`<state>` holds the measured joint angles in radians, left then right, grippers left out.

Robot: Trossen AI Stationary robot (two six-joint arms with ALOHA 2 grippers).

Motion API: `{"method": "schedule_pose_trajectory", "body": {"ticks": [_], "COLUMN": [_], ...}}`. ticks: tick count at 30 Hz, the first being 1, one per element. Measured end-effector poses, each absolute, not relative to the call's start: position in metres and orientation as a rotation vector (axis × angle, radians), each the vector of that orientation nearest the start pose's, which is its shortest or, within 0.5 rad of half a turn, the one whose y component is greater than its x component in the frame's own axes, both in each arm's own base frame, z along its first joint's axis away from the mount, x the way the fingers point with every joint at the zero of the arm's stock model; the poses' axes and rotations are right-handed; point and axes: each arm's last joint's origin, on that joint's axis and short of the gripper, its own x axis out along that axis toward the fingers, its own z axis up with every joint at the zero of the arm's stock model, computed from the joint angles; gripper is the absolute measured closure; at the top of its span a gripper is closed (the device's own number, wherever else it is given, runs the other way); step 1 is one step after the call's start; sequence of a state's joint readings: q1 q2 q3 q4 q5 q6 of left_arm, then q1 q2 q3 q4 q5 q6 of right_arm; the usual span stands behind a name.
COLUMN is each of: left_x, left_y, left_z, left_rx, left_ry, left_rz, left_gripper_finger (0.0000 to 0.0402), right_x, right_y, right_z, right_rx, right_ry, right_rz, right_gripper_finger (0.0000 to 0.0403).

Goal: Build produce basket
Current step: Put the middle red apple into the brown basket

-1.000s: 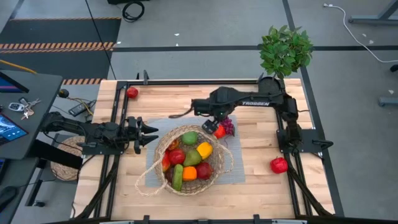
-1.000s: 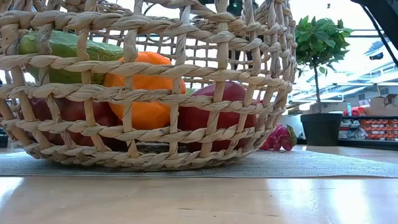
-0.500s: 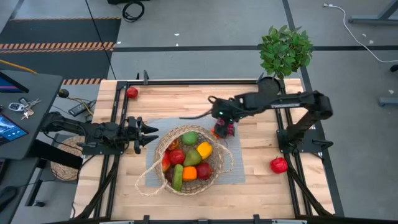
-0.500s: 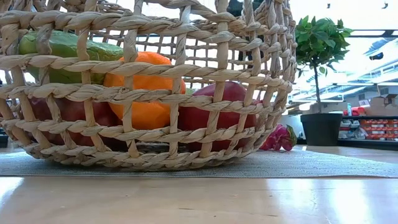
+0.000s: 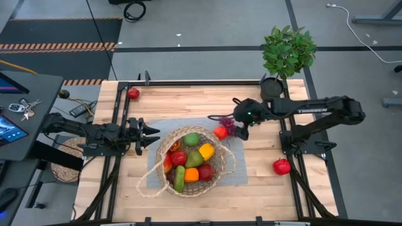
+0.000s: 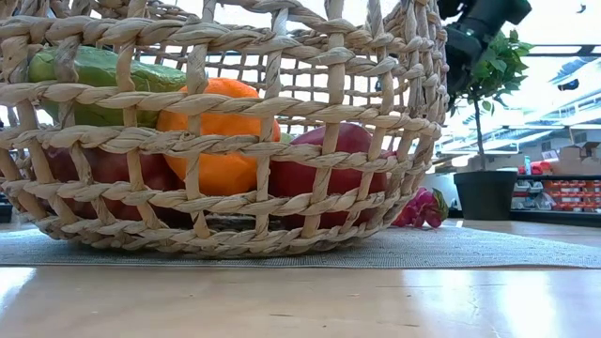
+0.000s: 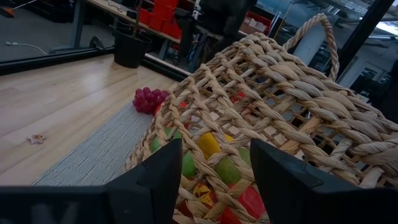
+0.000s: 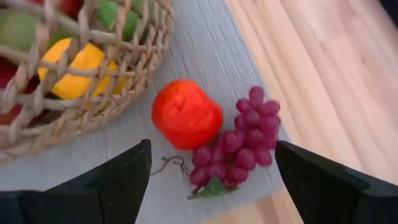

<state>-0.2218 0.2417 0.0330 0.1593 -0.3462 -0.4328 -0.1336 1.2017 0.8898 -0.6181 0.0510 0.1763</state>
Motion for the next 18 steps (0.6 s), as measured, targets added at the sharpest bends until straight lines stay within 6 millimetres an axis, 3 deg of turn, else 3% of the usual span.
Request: {"method": "schedule_pose_trajectory", "body": {"ticks": [8, 18], "left_x": [0.110, 0.110], "left_y": [-0.015, -0.015], "left_z": [0.170, 0.170], "left_rx": [-0.419, -0.418], "left_ry": [0.020, 0.021], "left_rz": [0.132, 0.132], "left_gripper_finger": [0.0207, 0.0206], "right_x": [0.226, 0.238], "right_y": [-0.039, -0.042], "right_z": [0.228, 0.210], "right_rx": [0.050, 0.002], "right_ry": [0.949, 0.897], "right_rz": [-0.204, -0.213], "right_gripper_finger": [0.0058, 0.0058]}}
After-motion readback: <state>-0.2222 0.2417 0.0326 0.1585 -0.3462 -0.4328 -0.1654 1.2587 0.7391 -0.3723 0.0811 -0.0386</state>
